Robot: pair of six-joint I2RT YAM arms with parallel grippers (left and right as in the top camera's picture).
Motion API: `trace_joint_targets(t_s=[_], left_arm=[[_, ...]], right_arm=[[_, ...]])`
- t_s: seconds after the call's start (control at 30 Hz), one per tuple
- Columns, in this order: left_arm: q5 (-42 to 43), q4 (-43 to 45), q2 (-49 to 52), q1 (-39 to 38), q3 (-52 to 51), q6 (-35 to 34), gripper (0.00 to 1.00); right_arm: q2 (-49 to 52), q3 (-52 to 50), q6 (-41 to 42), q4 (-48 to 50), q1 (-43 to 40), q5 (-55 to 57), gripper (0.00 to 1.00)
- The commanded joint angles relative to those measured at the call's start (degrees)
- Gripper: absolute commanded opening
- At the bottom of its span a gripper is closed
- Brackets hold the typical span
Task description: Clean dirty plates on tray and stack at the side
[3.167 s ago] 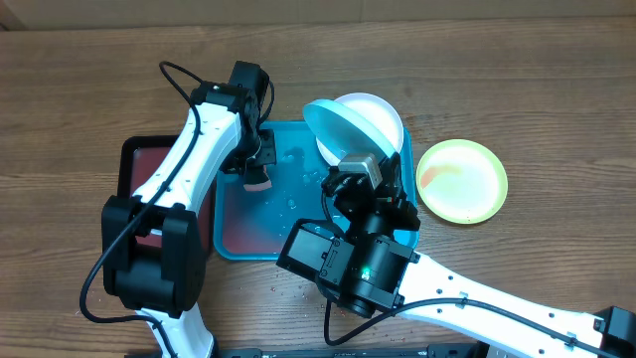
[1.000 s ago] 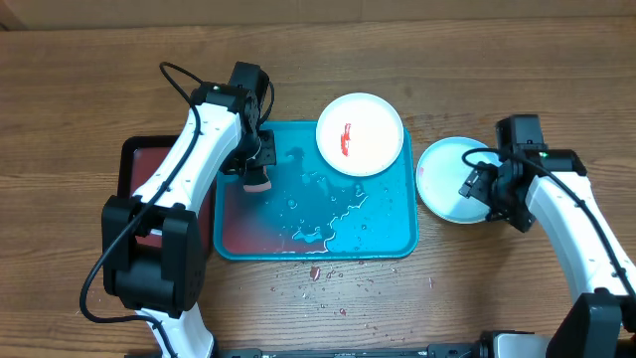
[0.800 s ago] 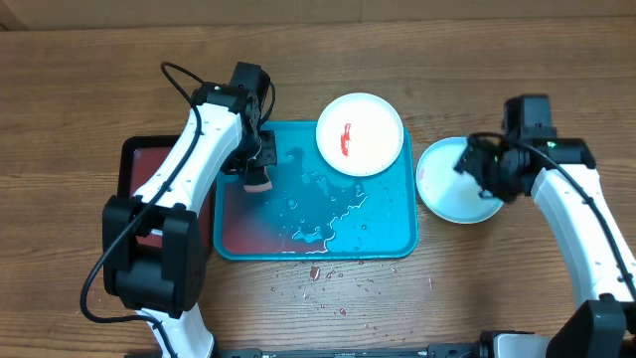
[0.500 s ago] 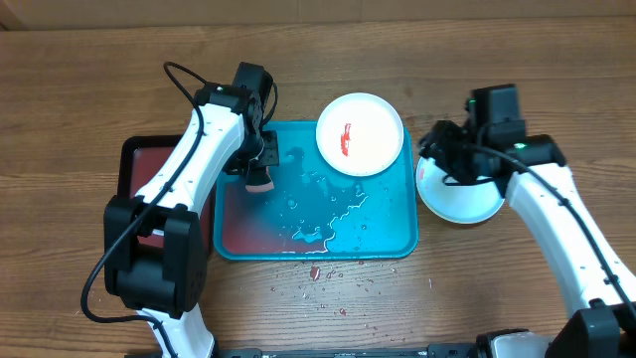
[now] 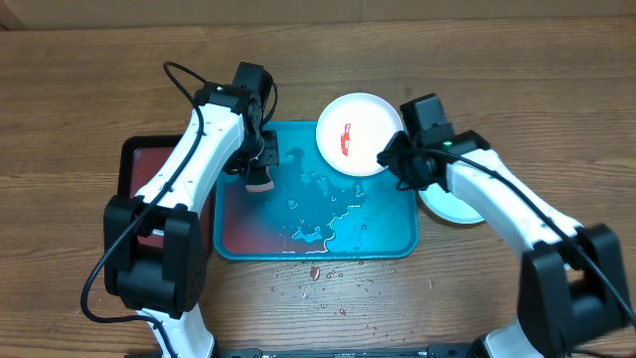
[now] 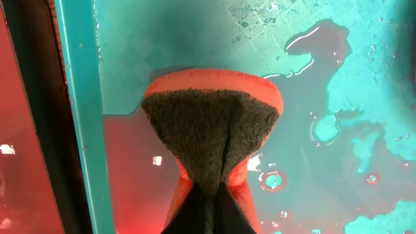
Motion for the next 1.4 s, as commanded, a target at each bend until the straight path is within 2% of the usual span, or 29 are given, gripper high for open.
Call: trace_joint_targets(t_s=[0.0,0.53,0.87,0.97,1.1,1.2,1.27,1.3,1.33,1.37], left_arm=[[0.66,0.02,-0.07,-0.26,-0.37,0.02,0.04],[0.66,0.02,-0.07,-0.26,-0.37,0.04,0.04],[0.66,-0.04,-0.07,-0.26,-0.37,0.07,0.04],[0.63,-0.04,-0.07,-0.26,-0.37,0.07,0.04],[0.63,0.00,-0.07,-0.26,-0.37,0.07,0.04],[0.63,0.00,-0.07,-0.26,-0.37,0.07,0.04],[0.63,0.00,-0.07,-0.26,-0.37,0.07,0.04],[0.63,-0.02,-0.07,-0.26,-0.37,0.07,0.04],[0.63,-0.04,-0.07,-0.26,-0.37,0.07,0.04],[0.66,-0.07,-0.07,-0.26,-0.37,0.07,0.04]], right_arm=[[3.02,-0.15,1.36,2.01,0.83,0.96,0.48],[7.41,-0.15,1.66,4.15,1.99,-2.56,0.21],[9.60,-0.15,4.13,4.17,2.19,-6.01,0.20],[9.64,-0.17,3.89,2.82,3.10,-7.69,0.17],[9.64,-0.15,-0.57,0.46,6.69,-13.09,0.16],[9.64,-0.15,-4.04,-3.74,11.58,-16.22,0.17],[9.64,-0.11,-5.25,-5.42,13.92,-17.42,0.22],[9.64,0.20,-6.16,-6.73,15.04,-17.57,0.31],[9.64,1.16,-9.38,-7.76,15.23,-18.36,0.47],[9.64,1.79,-11.13,-8.28,14.80,-18.64,0.54]])
